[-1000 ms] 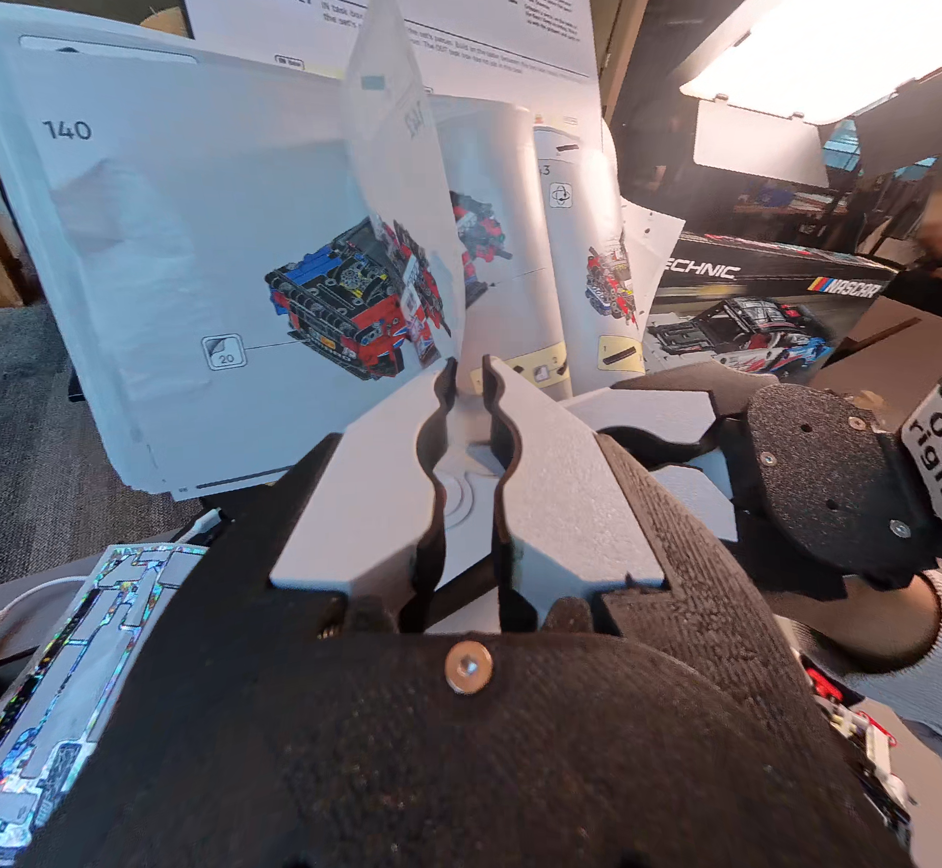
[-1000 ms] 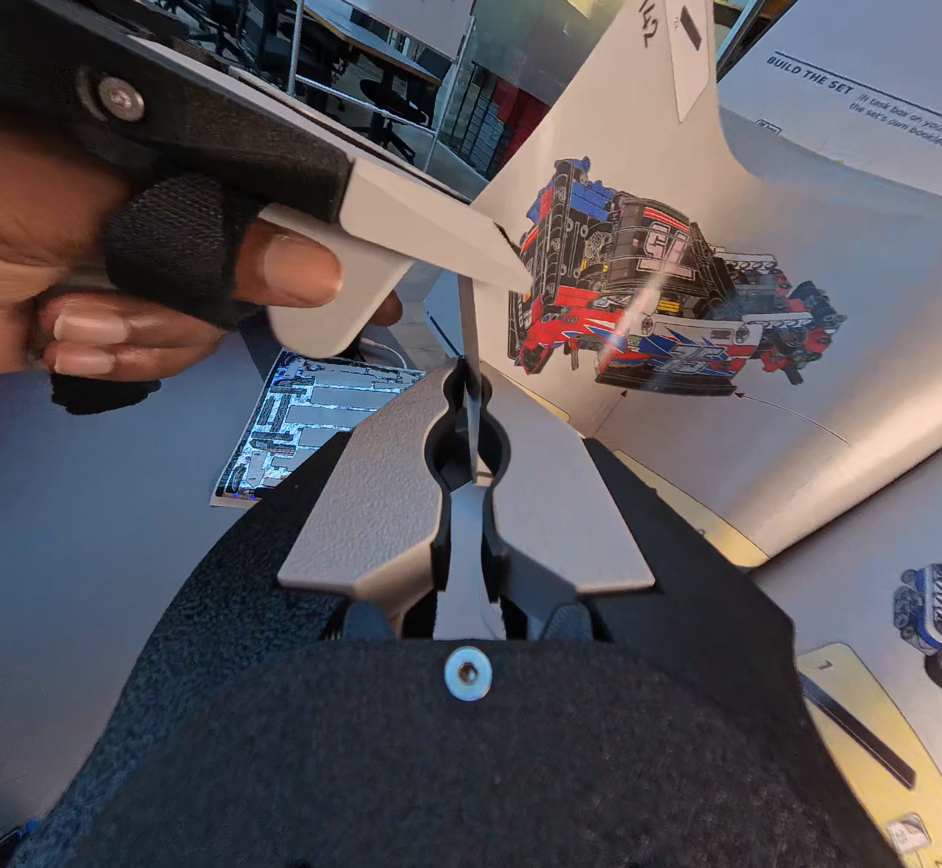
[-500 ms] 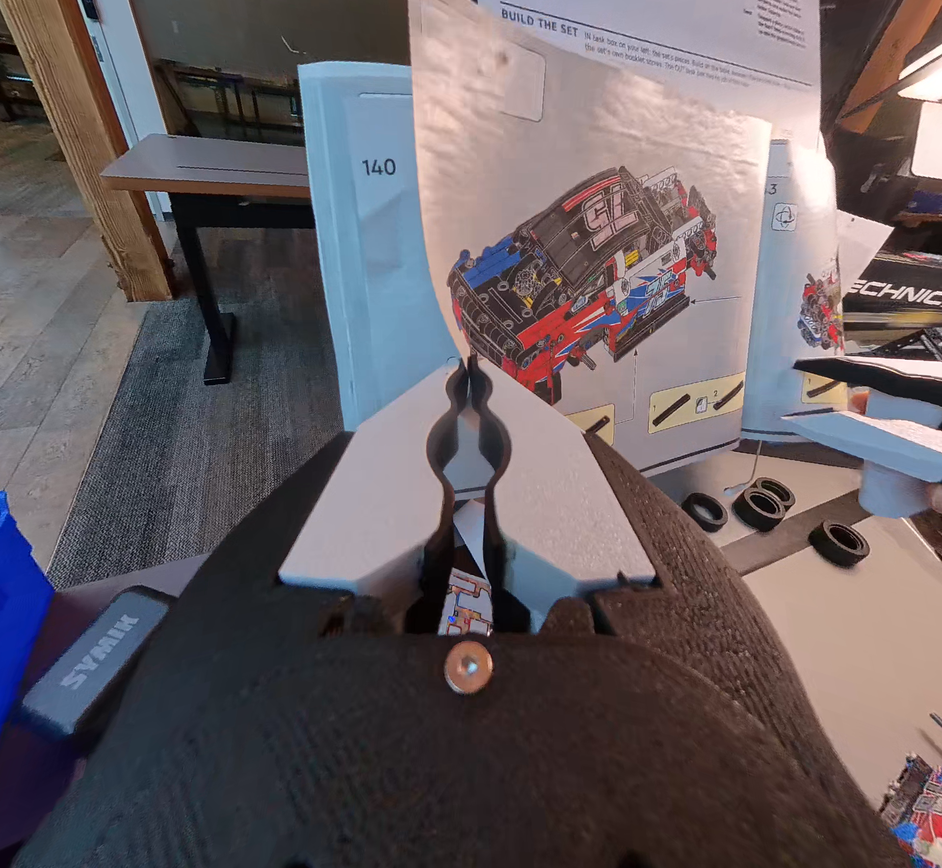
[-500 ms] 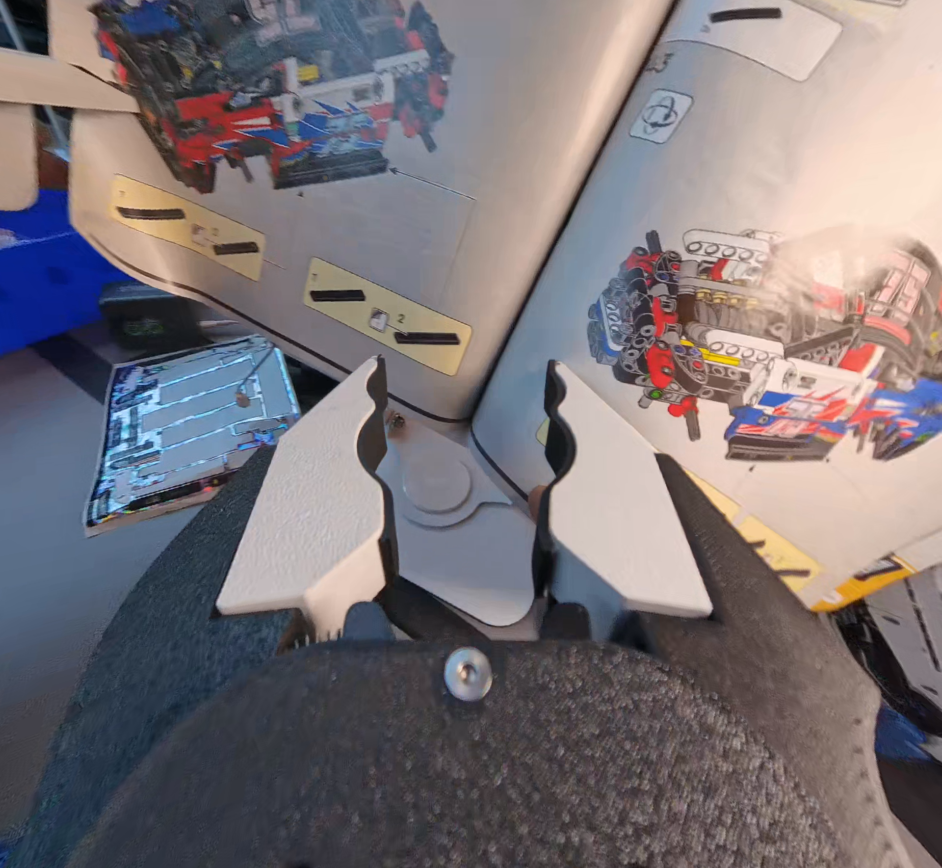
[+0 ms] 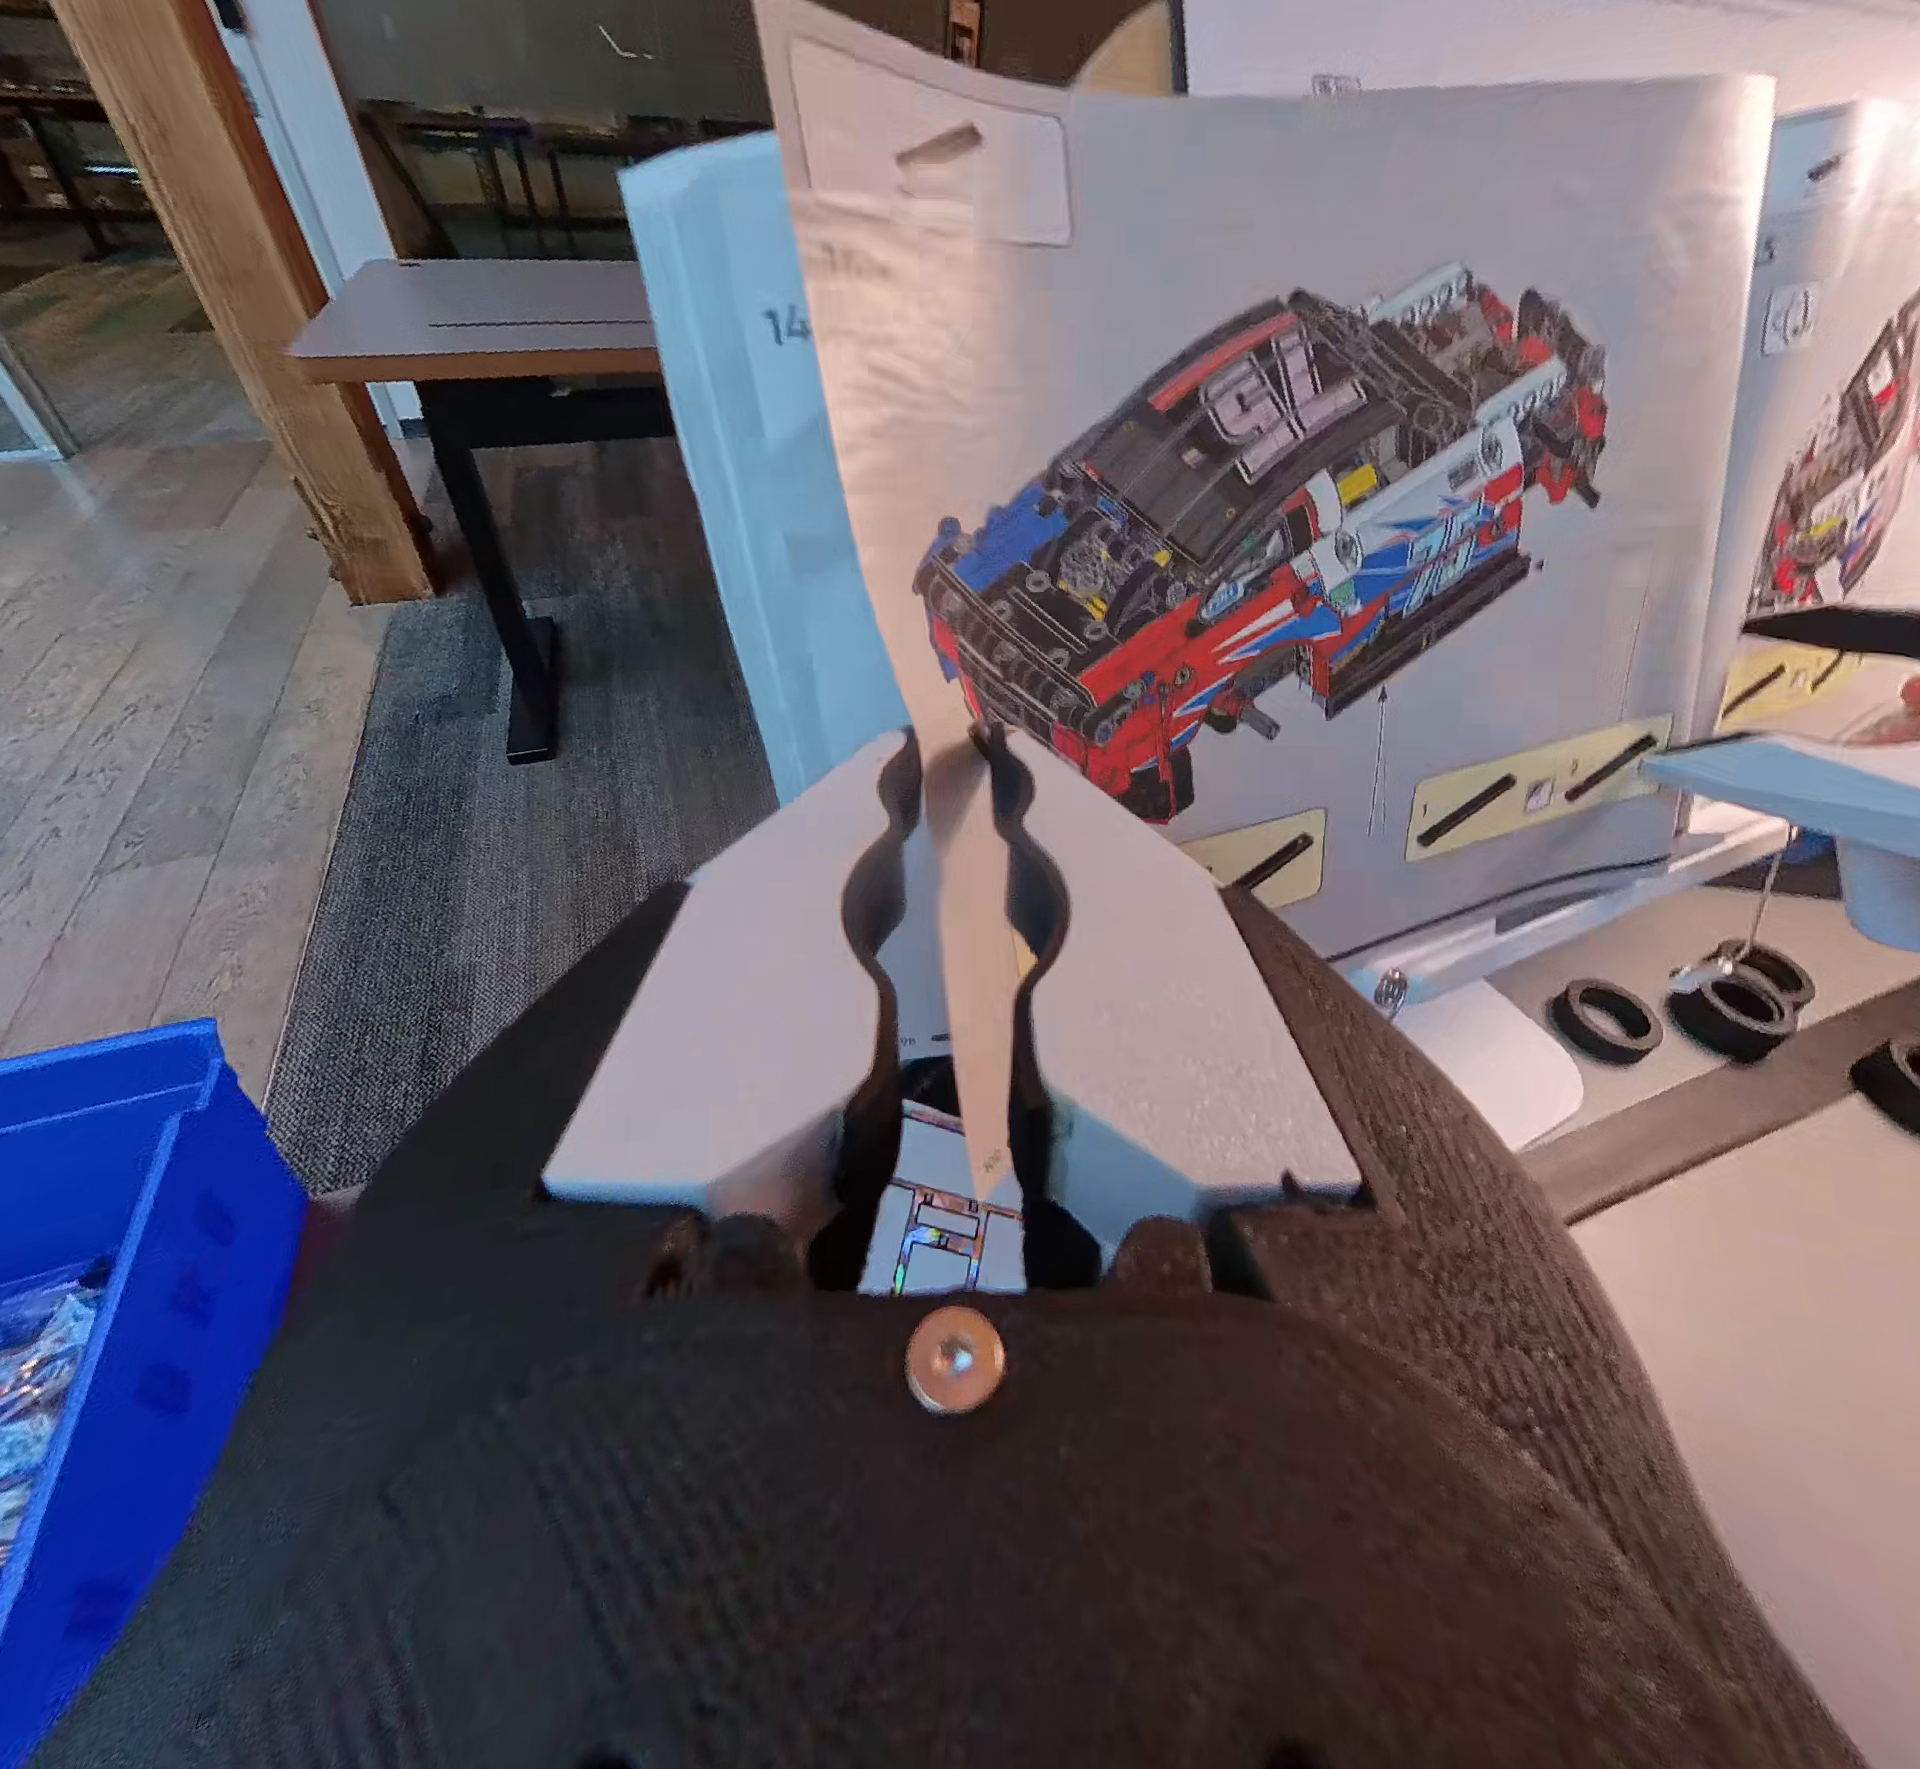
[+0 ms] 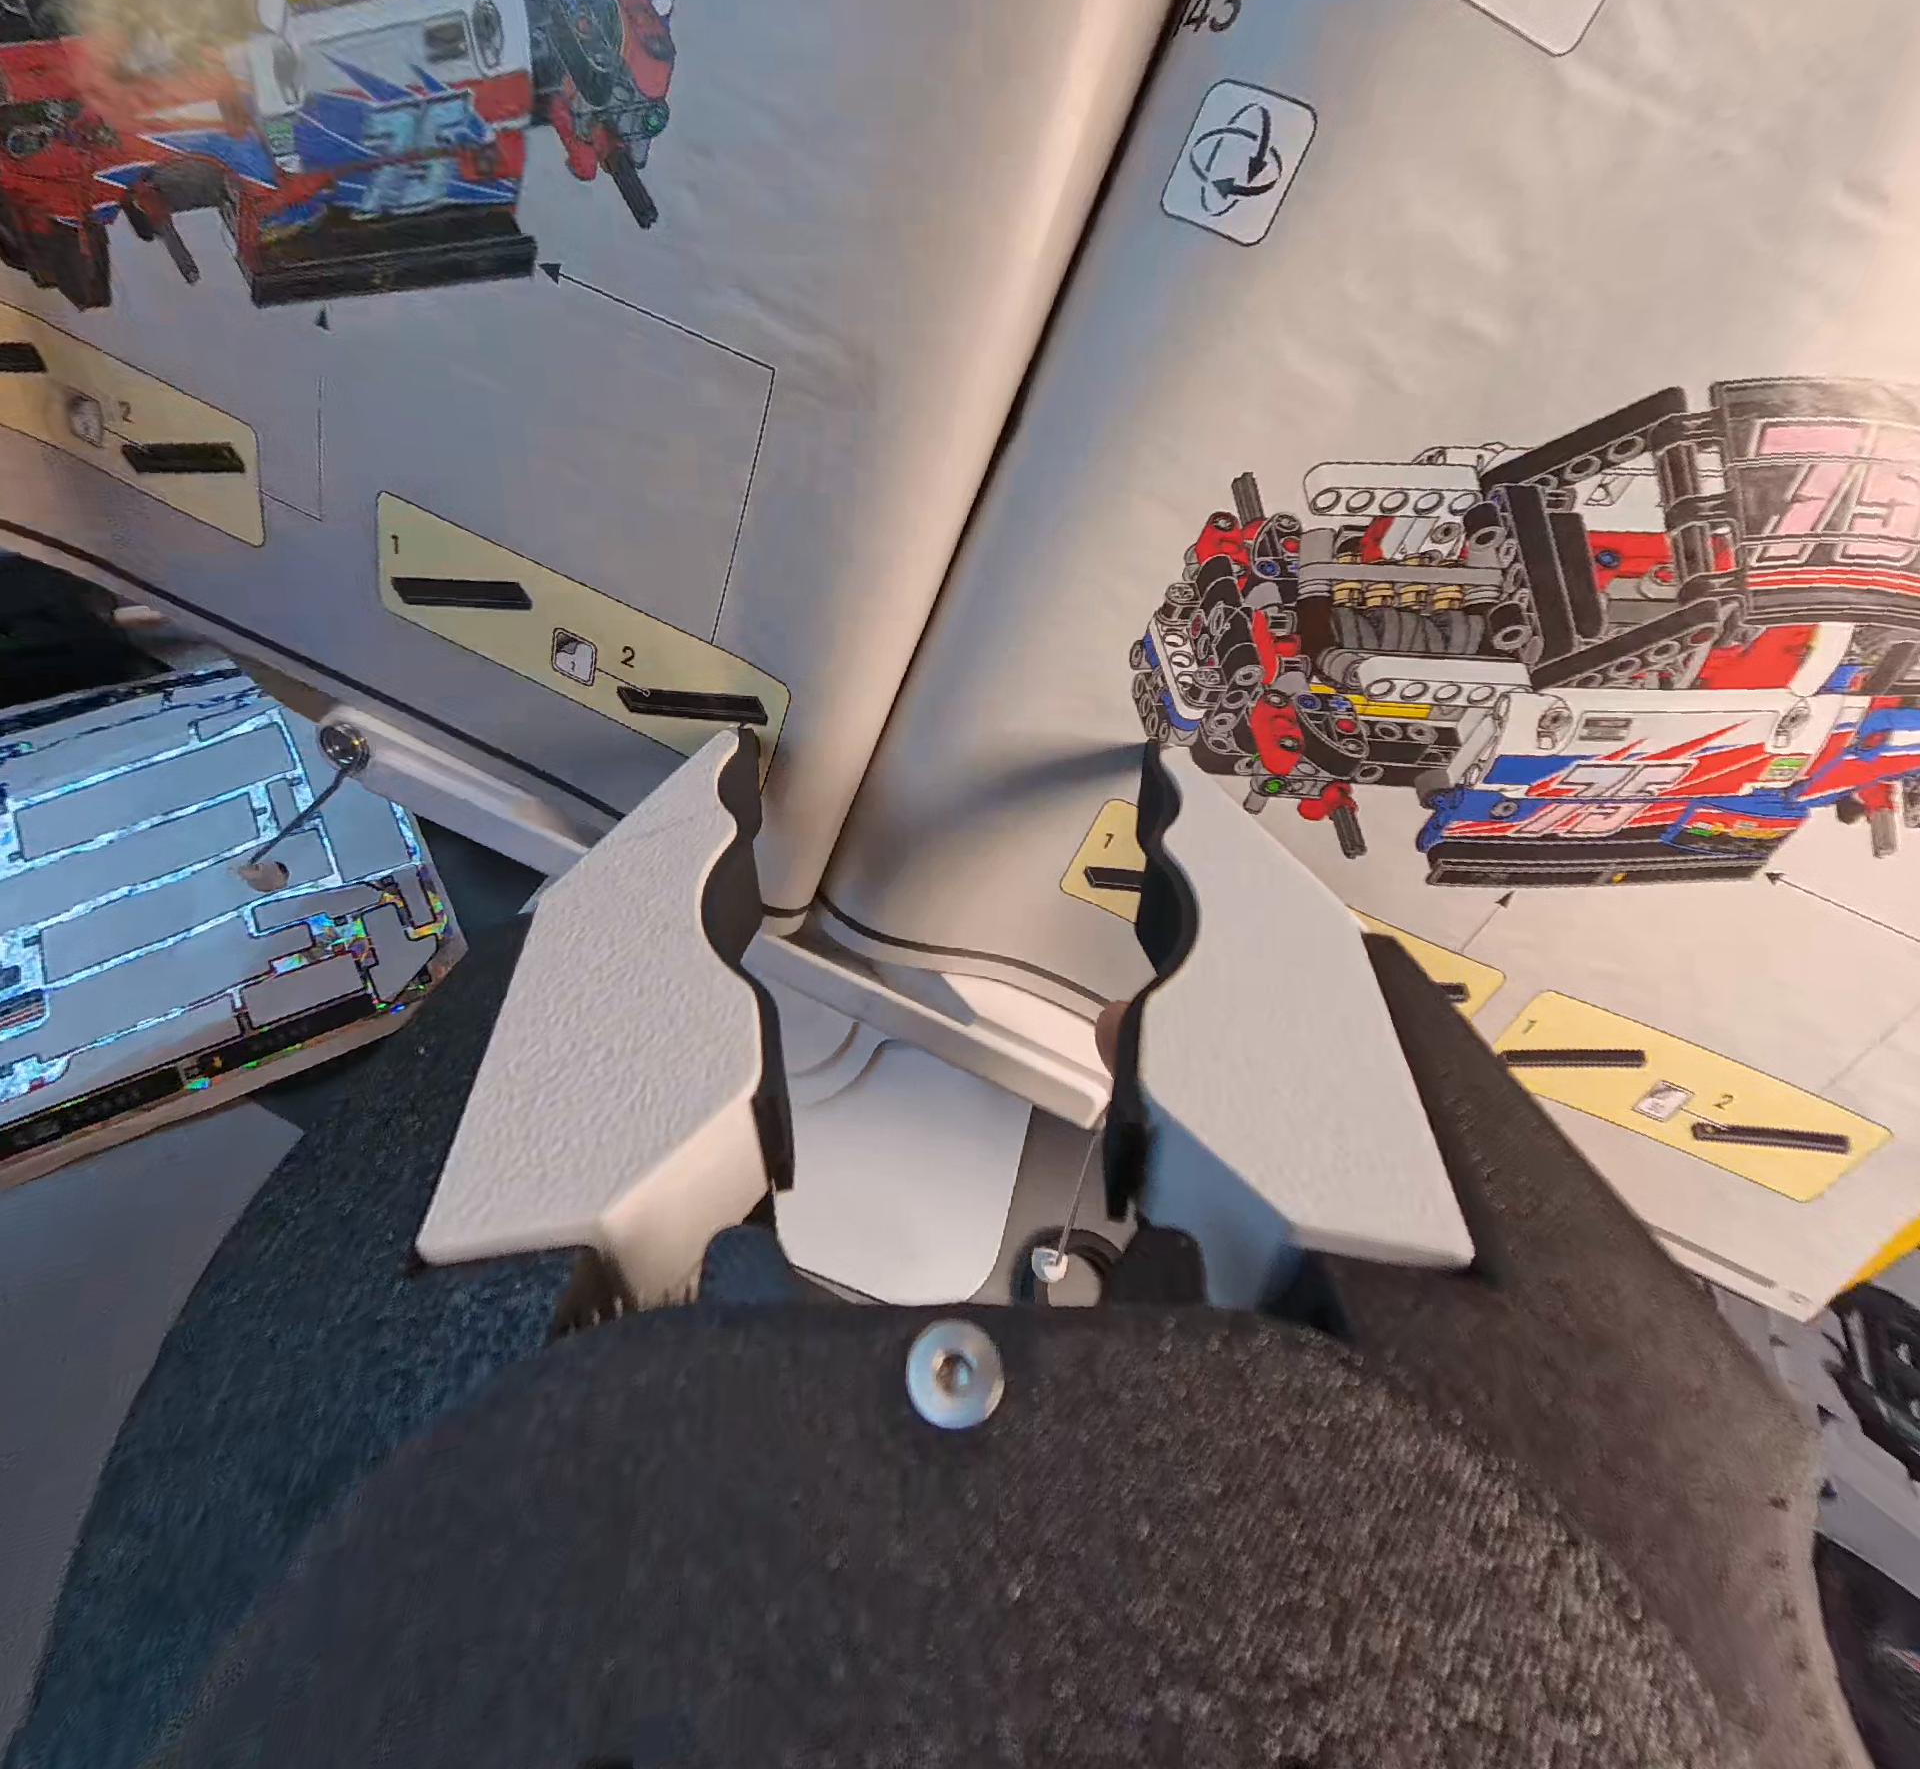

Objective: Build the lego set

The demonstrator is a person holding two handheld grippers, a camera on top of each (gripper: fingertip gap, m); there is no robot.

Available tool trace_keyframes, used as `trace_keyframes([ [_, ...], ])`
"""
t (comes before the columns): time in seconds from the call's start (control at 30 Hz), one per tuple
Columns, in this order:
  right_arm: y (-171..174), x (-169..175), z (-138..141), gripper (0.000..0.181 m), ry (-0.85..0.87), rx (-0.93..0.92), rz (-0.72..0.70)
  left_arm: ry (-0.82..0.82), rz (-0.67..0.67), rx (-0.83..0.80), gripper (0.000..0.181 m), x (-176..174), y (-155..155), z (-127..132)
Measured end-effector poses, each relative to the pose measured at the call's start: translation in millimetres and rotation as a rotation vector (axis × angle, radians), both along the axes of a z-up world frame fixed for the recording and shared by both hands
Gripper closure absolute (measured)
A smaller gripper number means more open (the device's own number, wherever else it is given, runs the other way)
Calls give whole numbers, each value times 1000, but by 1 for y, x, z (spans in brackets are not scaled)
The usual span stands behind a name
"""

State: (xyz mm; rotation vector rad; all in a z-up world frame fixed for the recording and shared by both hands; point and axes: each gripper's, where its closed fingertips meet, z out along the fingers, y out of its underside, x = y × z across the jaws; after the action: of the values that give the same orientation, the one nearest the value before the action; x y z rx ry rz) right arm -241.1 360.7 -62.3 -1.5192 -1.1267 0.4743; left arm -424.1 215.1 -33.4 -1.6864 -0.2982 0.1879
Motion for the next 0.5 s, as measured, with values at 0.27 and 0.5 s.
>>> trace_keyframes([
  [0.27, 1, -8, -3, 103, 41, 17, -92, -333, 153, 322, 137, 51, -42, -13],
  [0.5, 0, -9, -3, 103, 63, 24, -106, -1275, -24, 463, 99, 111, 12, -146],
])
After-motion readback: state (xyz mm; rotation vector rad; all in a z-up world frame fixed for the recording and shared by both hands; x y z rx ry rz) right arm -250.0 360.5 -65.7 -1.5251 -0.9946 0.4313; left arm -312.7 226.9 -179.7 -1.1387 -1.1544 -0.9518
